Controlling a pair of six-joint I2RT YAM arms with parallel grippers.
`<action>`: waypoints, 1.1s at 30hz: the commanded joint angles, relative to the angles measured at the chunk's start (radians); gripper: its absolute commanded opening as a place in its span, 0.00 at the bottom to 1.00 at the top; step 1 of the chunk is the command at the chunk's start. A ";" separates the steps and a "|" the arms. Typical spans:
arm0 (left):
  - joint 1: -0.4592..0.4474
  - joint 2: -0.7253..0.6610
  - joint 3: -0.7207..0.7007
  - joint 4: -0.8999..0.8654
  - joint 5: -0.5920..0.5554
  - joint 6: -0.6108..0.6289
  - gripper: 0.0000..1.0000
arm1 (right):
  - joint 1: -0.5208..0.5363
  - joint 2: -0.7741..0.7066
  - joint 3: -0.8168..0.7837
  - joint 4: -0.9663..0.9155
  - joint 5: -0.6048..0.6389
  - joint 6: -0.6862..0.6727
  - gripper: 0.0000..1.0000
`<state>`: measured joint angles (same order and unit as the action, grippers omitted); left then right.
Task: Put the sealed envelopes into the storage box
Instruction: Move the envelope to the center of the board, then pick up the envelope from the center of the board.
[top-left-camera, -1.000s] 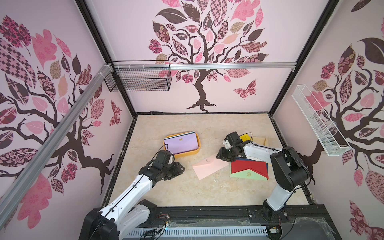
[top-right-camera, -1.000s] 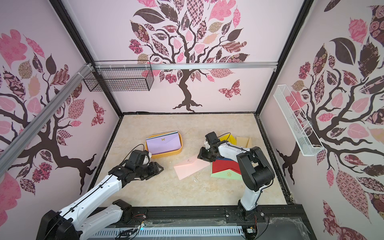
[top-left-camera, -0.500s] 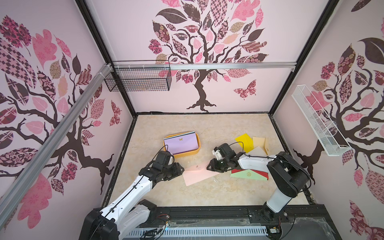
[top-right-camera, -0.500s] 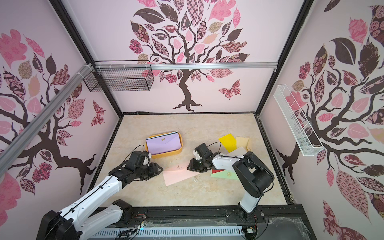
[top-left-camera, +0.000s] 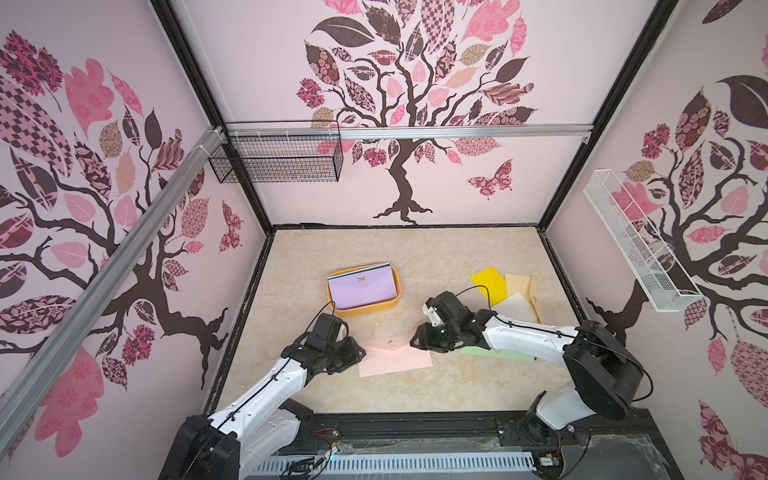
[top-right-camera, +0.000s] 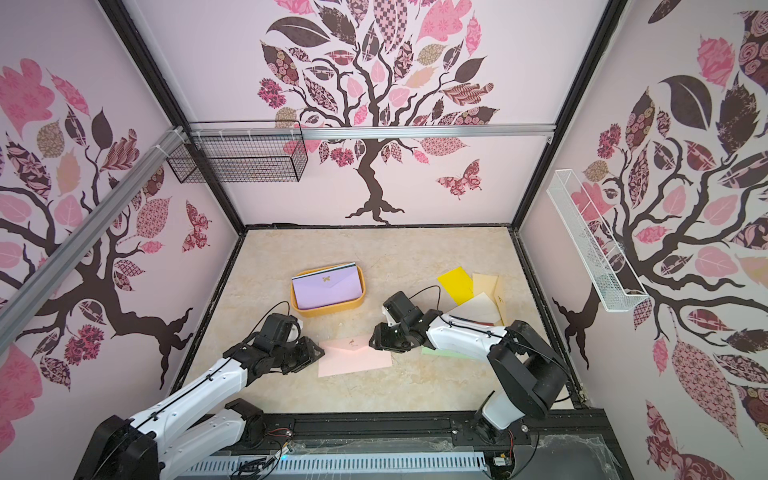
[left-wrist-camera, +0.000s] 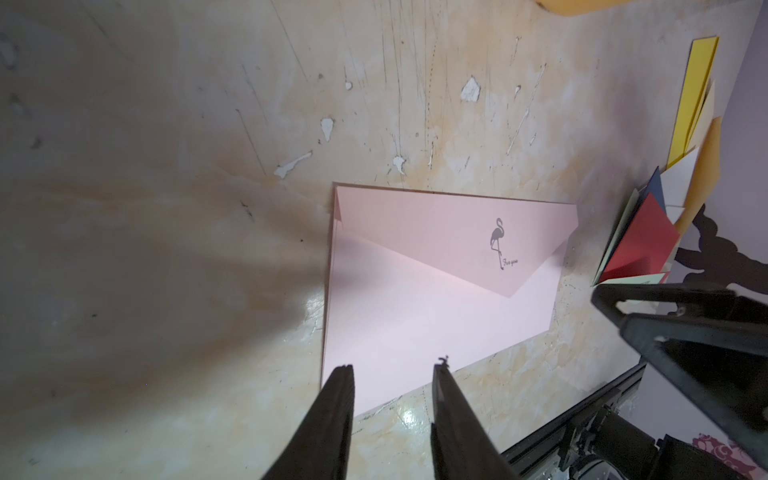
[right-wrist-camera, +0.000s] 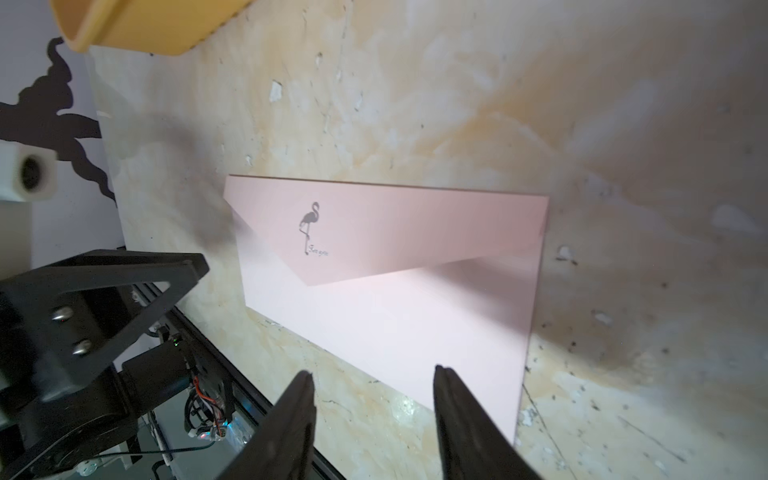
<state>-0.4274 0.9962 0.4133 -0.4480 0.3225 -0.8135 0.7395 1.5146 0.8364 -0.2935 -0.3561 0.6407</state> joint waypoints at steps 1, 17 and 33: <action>-0.005 0.019 -0.013 0.048 0.022 -0.001 0.31 | -0.088 -0.023 0.008 -0.066 0.008 -0.084 0.52; -0.011 0.141 -0.051 0.125 0.011 0.011 0.16 | -0.175 0.218 0.101 -0.055 -0.086 -0.162 0.52; -0.012 0.203 -0.076 0.125 -0.016 0.029 0.13 | -0.146 0.183 0.019 0.073 -0.252 -0.053 0.51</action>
<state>-0.4328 1.1744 0.3737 -0.2714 0.3553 -0.8066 0.5705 1.7153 0.8707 -0.2413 -0.5297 0.5564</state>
